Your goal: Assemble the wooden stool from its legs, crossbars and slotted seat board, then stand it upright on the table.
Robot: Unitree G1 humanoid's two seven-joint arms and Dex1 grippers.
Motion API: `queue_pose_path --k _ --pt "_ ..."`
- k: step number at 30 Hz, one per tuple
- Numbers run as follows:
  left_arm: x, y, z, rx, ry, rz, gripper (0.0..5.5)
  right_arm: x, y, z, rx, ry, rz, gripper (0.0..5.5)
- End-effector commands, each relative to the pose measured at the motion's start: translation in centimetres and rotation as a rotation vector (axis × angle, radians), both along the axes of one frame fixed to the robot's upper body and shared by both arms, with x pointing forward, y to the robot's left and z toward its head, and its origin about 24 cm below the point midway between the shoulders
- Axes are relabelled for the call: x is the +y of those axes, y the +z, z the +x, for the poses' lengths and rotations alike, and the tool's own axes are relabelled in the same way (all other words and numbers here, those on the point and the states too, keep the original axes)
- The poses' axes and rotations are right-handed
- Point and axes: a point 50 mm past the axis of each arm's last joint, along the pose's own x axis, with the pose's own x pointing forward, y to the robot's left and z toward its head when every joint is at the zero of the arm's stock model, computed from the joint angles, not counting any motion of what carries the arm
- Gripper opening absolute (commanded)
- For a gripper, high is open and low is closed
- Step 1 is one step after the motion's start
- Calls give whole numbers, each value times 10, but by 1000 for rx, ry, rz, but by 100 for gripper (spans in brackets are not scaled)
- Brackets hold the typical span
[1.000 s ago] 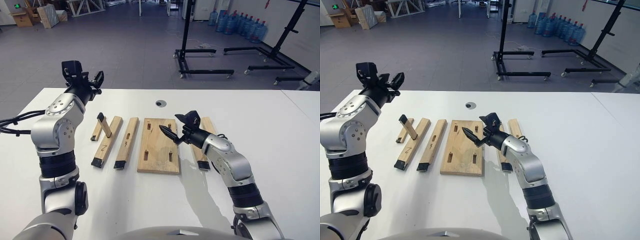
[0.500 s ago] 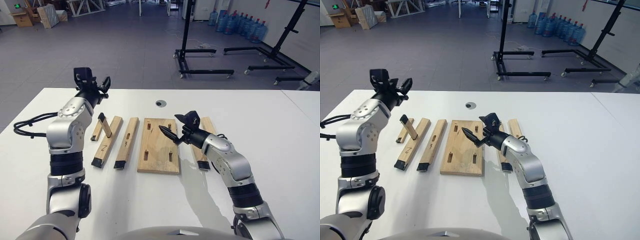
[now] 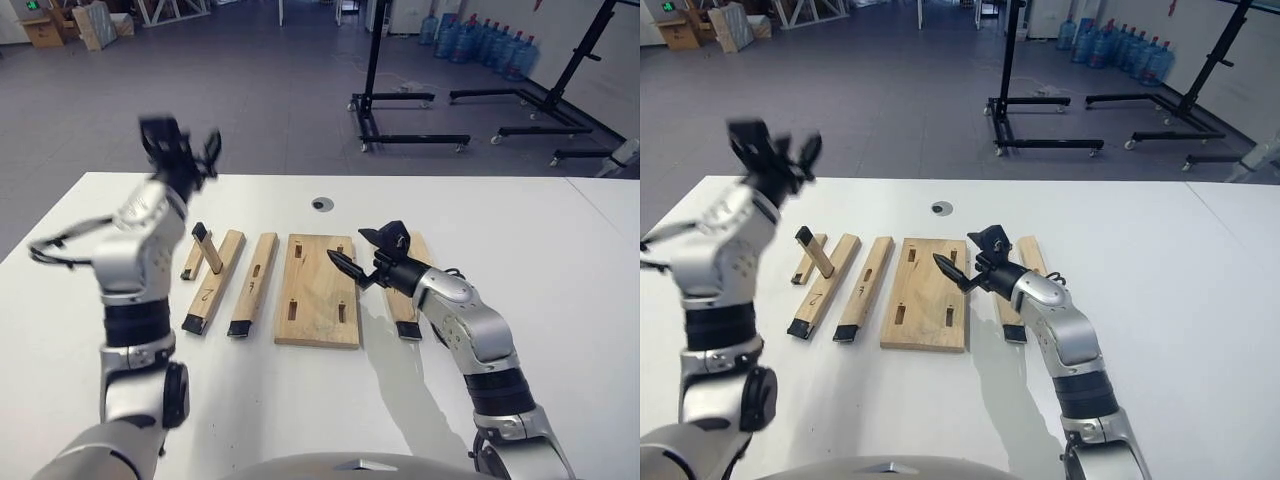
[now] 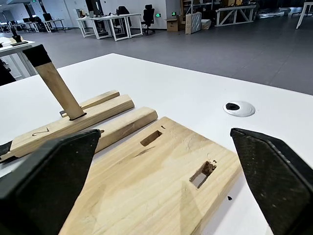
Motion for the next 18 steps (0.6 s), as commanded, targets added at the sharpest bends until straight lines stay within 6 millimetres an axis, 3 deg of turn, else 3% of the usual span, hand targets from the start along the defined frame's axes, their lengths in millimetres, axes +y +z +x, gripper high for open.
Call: queue_pose_path --k 1,6,9,18 --pt "18 55 -49 13 171 159 271 -16 6 -2 -28 -64 -2 490" --pt "10 -14 -54 375 103 199 324 -35 1 -8 -13 -155 0 490" --pt "6 -37 -58 471 64 217 366 -33 -1 -11 -8 -158 5 490" --pt "27 -97 -75 743 120 268 514 -33 -8 -13 4 -172 4 490"
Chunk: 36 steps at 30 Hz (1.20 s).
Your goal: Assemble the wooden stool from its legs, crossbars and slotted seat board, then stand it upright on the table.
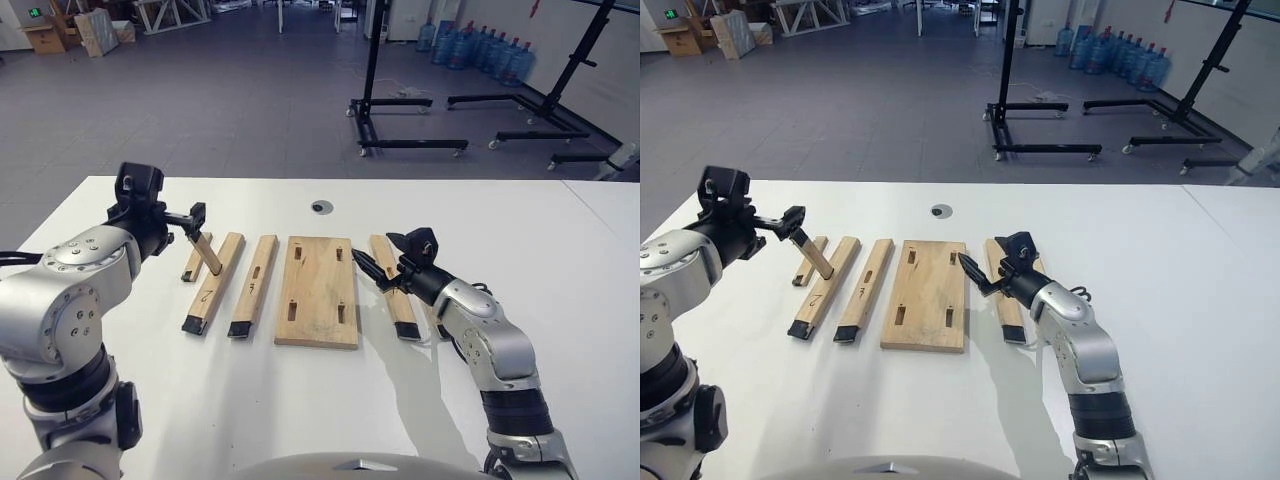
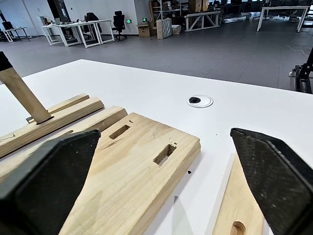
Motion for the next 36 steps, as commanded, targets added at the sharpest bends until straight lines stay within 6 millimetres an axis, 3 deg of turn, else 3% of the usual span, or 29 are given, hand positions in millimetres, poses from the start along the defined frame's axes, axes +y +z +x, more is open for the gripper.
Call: queue_pose_path --k 1,5,10,14,21,30,36 --pt "-2 -28 -7 118 -5 -48 525 -4 0 0 -3 -10 -3 490" --pt "-11 -68 -13 252 10 -127 537 -1 1 5 -9 8 -7 490" --pt "-4 -113 -14 342 69 -152 537 2 2 7 -6 30 -9 490" --pt "-4 -135 -7 350 70 -168 537 5 0 6 2 45 -9 490" --pt "-7 -154 1 349 42 -173 537 11 -1 4 12 65 -5 490" --pt "4 -164 -5 380 -29 -110 537 15 -1 2 16 75 -2 490" --pt "15 -176 -11 425 -63 -174 453 17 -2 -1 23 90 -2 490"
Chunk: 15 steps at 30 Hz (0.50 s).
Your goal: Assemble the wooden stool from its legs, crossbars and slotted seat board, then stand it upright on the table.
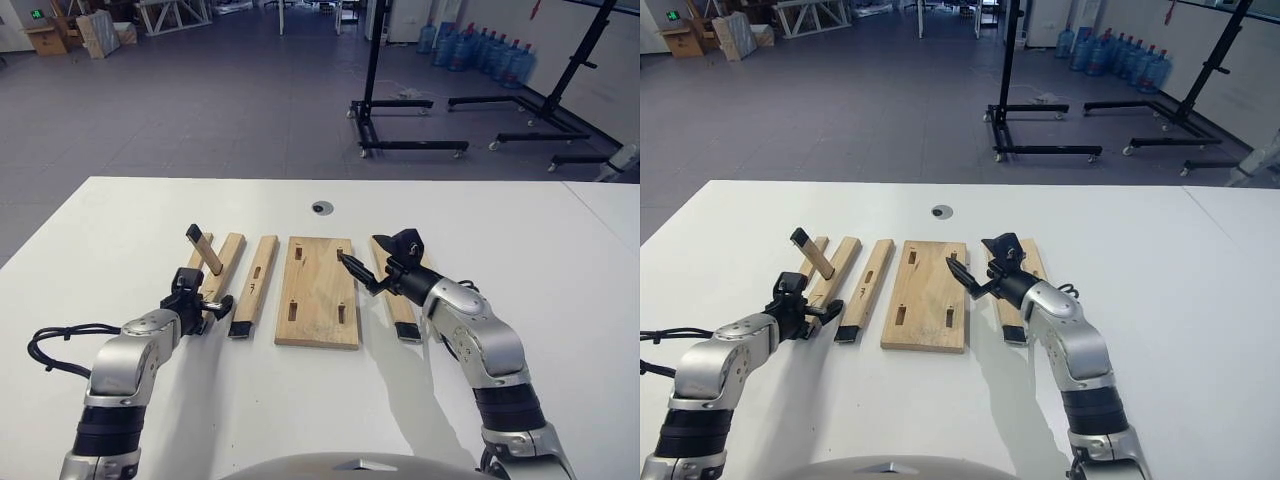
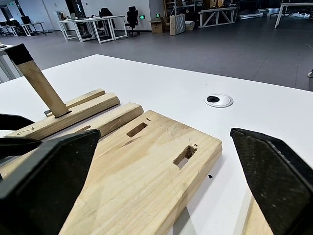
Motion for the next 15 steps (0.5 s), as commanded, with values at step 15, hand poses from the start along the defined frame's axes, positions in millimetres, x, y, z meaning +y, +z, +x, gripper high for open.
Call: queue_pose_path --k 15 --pt "-4 -44 -9 78 -58 10 235 3 2 0 12 29 -9 490"
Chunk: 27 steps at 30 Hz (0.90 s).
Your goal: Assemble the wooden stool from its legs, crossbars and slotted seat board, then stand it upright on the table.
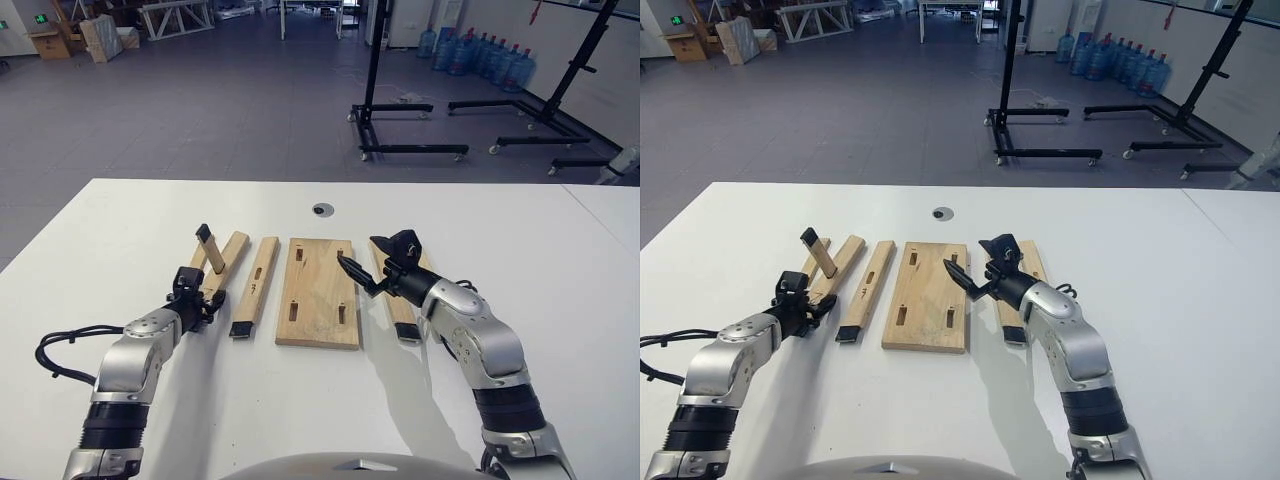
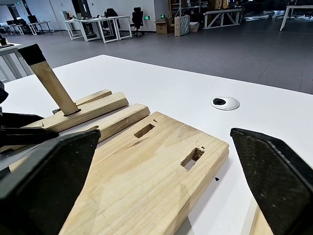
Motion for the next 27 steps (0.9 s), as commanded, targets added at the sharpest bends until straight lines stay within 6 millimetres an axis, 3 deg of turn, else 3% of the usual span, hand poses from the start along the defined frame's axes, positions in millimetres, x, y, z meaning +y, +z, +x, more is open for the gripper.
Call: queue_pose_path --k 1,10,12,15,17,18,21,24,27 --pt "-1 -30 -20 139 -10 20 217 1 3 2 5 11 -4 490" --pt "4 -26 -22 116 21 65 205 2 3 2 14 14 1 490" --pt "7 -5 -12 26 31 66 205 2 4 3 11 12 2 490" --pt "12 57 2 -199 -19 7 204 -6 16 10 -12 -18 33 490" --pt "10 105 0 -339 -135 -104 204 -15 35 18 -47 -55 78 490" --pt "1 135 -3 -412 -240 -220 204 -21 54 25 -74 -77 151 490" --pt "-24 188 -6 -524 -497 -599 204 -34 112 43 -68 -28 394 490" --pt "-44 204 3 -524 -620 -918 204 -28 157 47 -15 236 648 490" --pt "-55 200 13 -463 -621 -1100 204 -11 172 44 63 442 791 490"
